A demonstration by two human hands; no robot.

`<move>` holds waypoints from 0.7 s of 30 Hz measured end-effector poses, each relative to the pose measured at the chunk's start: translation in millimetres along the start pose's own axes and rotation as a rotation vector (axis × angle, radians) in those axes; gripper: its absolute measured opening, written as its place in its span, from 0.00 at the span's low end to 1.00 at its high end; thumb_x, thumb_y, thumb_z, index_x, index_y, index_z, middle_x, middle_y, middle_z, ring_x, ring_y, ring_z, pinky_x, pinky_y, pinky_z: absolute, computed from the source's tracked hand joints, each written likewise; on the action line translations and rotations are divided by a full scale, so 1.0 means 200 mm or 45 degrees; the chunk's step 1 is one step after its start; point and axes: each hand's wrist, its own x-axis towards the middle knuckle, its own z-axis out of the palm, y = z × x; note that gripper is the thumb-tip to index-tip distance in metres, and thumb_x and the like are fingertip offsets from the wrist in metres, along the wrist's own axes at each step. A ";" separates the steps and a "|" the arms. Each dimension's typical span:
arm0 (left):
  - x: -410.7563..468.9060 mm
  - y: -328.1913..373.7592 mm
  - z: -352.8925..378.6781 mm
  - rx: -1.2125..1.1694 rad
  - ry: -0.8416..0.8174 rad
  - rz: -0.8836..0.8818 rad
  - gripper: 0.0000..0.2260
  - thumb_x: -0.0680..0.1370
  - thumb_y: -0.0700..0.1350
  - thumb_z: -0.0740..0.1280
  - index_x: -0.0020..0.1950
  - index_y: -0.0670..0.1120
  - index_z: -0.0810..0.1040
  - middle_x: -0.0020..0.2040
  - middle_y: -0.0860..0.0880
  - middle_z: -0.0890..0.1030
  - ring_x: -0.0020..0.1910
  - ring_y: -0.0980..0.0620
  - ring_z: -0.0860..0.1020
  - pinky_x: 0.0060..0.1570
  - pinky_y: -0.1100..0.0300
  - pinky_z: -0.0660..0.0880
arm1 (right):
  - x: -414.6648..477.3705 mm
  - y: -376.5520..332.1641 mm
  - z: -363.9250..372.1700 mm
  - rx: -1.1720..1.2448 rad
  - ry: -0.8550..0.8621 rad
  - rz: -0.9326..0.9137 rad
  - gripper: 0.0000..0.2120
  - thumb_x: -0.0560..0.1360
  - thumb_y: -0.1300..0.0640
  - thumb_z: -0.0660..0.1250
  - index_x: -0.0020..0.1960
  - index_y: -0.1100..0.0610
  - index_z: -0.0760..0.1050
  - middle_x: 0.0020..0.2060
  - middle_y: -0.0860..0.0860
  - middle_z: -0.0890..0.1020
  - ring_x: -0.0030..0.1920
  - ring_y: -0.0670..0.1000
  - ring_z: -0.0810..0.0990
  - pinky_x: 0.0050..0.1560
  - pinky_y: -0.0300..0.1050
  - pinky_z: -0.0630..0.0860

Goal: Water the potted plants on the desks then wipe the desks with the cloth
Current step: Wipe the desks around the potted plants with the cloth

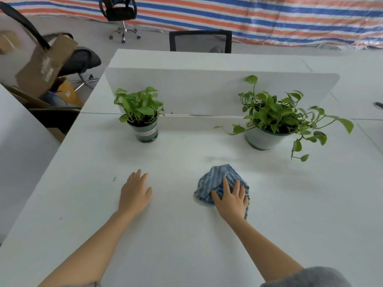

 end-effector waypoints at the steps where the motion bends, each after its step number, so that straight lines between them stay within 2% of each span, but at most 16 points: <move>1: 0.04 -0.04 -0.01 0.026 0.001 0.055 0.23 0.80 0.47 0.55 0.74 0.43 0.57 0.77 0.45 0.52 0.77 0.46 0.51 0.72 0.52 0.56 | 0.01 -0.04 0.03 -0.007 0.006 0.036 0.31 0.76 0.38 0.51 0.75 0.43 0.44 0.76 0.55 0.41 0.75 0.59 0.39 0.73 0.59 0.42; 4: 0.18 -0.11 -0.01 0.057 -0.030 0.188 0.25 0.81 0.48 0.54 0.75 0.43 0.53 0.78 0.45 0.49 0.77 0.47 0.47 0.75 0.53 0.50 | 0.04 -0.15 0.12 -0.054 0.019 0.058 0.29 0.76 0.36 0.49 0.73 0.37 0.44 0.76 0.52 0.38 0.74 0.61 0.34 0.72 0.63 0.38; 6: 0.28 -0.13 -0.02 0.039 -0.055 0.232 0.26 0.81 0.49 0.53 0.76 0.42 0.49 0.78 0.45 0.46 0.77 0.47 0.45 0.75 0.53 0.47 | 0.05 -0.23 0.17 -0.123 -0.003 -0.009 0.28 0.75 0.34 0.48 0.72 0.35 0.43 0.76 0.51 0.37 0.73 0.62 0.33 0.71 0.65 0.37; 8: 0.36 -0.12 -0.01 0.053 -0.071 0.227 0.27 0.81 0.50 0.52 0.76 0.42 0.46 0.78 0.43 0.44 0.77 0.46 0.43 0.75 0.52 0.45 | 0.05 -0.30 0.20 -0.194 -0.023 -0.110 0.31 0.71 0.30 0.42 0.72 0.34 0.44 0.76 0.50 0.37 0.74 0.62 0.33 0.70 0.66 0.37; 10: 0.40 -0.12 0.02 0.064 -0.039 0.180 0.29 0.80 0.53 0.50 0.76 0.40 0.48 0.78 0.41 0.47 0.77 0.44 0.45 0.75 0.51 0.47 | 0.07 -0.35 0.20 -0.249 -0.026 -0.208 0.38 0.61 0.28 0.33 0.71 0.33 0.44 0.76 0.50 0.38 0.74 0.61 0.33 0.70 0.66 0.38; 12: 0.42 -0.14 0.06 0.059 0.018 0.148 0.34 0.76 0.59 0.45 0.75 0.38 0.54 0.76 0.39 0.54 0.76 0.41 0.51 0.74 0.49 0.51 | 0.13 -0.38 0.18 -0.288 -0.016 -0.233 0.41 0.58 0.29 0.31 0.72 0.34 0.44 0.76 0.51 0.38 0.74 0.60 0.34 0.70 0.65 0.38; 14: 0.43 -0.16 0.09 0.072 0.043 0.161 0.36 0.73 0.59 0.43 0.73 0.37 0.60 0.74 0.38 0.60 0.75 0.40 0.58 0.73 0.49 0.56 | 0.23 -0.40 0.13 -0.256 0.008 -0.171 0.41 0.60 0.27 0.34 0.73 0.36 0.43 0.76 0.52 0.39 0.75 0.59 0.36 0.71 0.63 0.38; 16: 0.45 -0.18 0.12 0.099 0.053 0.158 0.33 0.73 0.57 0.48 0.69 0.36 0.67 0.70 0.36 0.68 0.70 0.38 0.67 0.70 0.50 0.61 | 0.38 -0.43 0.08 -0.259 0.013 -0.095 0.38 0.68 0.27 0.43 0.74 0.40 0.41 0.76 0.54 0.40 0.75 0.59 0.37 0.72 0.62 0.39; 18: 0.45 -0.17 0.12 0.114 0.099 0.186 0.30 0.72 0.56 0.53 0.64 0.36 0.72 0.65 0.36 0.74 0.65 0.38 0.73 0.65 0.53 0.60 | 0.49 -0.46 0.03 -0.278 0.064 -0.053 0.36 0.73 0.31 0.48 0.75 0.43 0.41 0.76 0.55 0.41 0.75 0.59 0.37 0.73 0.61 0.40; 21: 0.47 -0.18 0.14 0.136 0.140 0.177 0.28 0.72 0.55 0.54 0.63 0.38 0.72 0.64 0.38 0.75 0.66 0.42 0.68 0.63 0.54 0.59 | 0.73 -0.59 -0.01 -0.262 0.133 -0.024 0.35 0.74 0.32 0.47 0.75 0.45 0.43 0.76 0.57 0.42 0.75 0.59 0.38 0.73 0.61 0.41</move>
